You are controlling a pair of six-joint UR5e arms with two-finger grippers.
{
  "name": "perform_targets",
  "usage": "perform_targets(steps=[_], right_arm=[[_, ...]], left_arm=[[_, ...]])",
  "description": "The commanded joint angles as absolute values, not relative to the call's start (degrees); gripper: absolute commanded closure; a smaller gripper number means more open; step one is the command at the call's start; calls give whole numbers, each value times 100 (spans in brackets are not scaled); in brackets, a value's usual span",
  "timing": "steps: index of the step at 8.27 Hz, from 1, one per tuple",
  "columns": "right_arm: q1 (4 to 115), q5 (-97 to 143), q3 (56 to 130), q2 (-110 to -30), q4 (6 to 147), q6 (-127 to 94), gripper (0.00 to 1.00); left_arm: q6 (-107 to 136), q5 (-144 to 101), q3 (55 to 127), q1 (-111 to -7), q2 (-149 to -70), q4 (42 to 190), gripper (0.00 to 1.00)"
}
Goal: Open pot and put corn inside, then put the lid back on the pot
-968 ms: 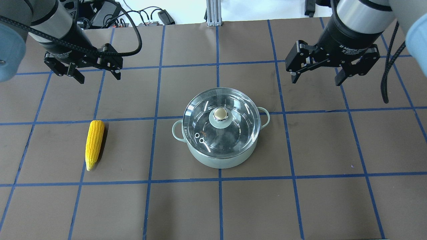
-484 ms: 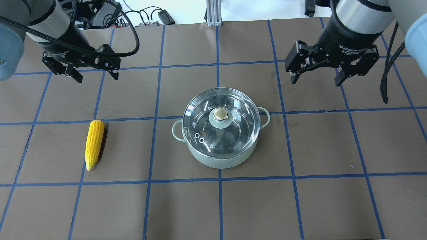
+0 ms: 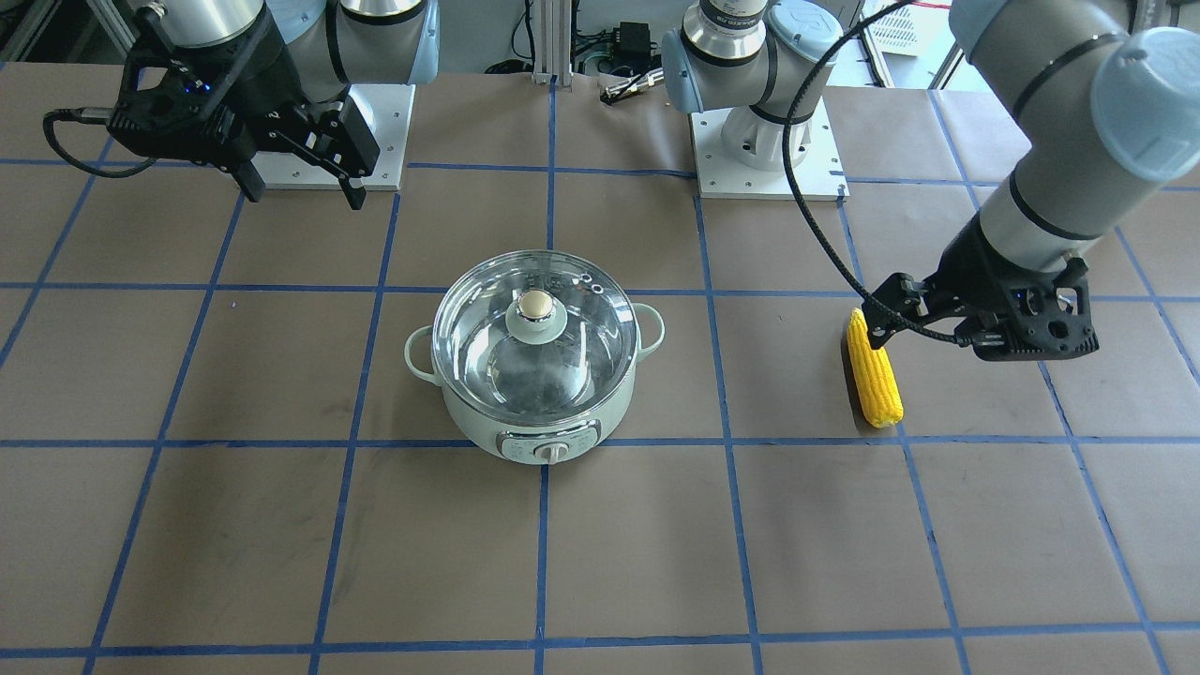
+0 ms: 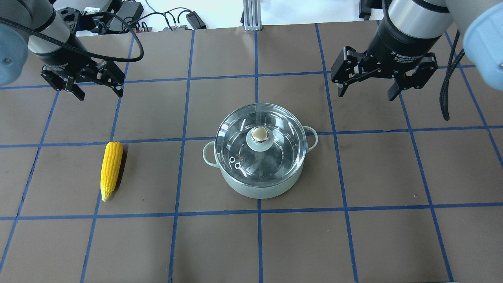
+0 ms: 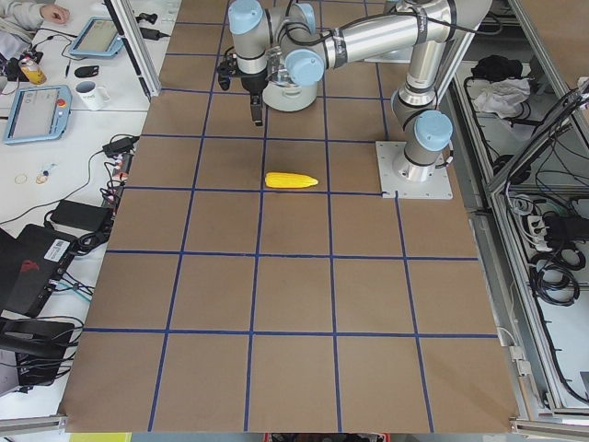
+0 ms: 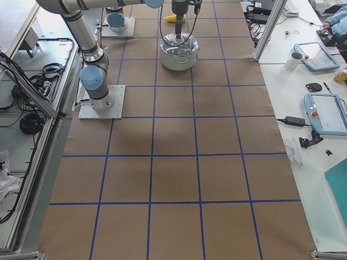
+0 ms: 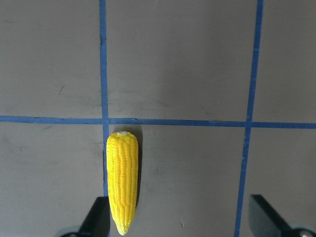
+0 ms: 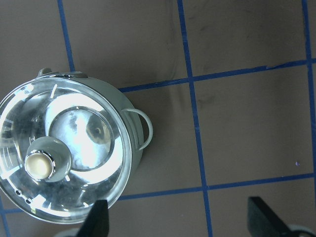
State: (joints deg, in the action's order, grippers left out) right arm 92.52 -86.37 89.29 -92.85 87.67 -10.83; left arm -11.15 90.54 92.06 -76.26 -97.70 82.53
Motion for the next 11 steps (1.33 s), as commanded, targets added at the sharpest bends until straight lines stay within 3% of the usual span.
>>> perform_targets(steps=[1,5,9,11], right_arm=[[10233,-8683,8781,-8538,9742,-2244,0],[11188,-8666,9007,-7595,10520,-3172,1],[11284,-8596,9308,-7462,10635,-3426,4],[11312,-8613,9308,-7444,10714,-3472,12]], left_arm=[[-1257,9079,9508,-7305,-10430,7686,0],[-1502,9105,10072,-7172,-10959,7128,0],[-2048,9624,10256,-6996,-11232,7066,0],[-2048,9624,10625,-6996,-11241,7049,0]])
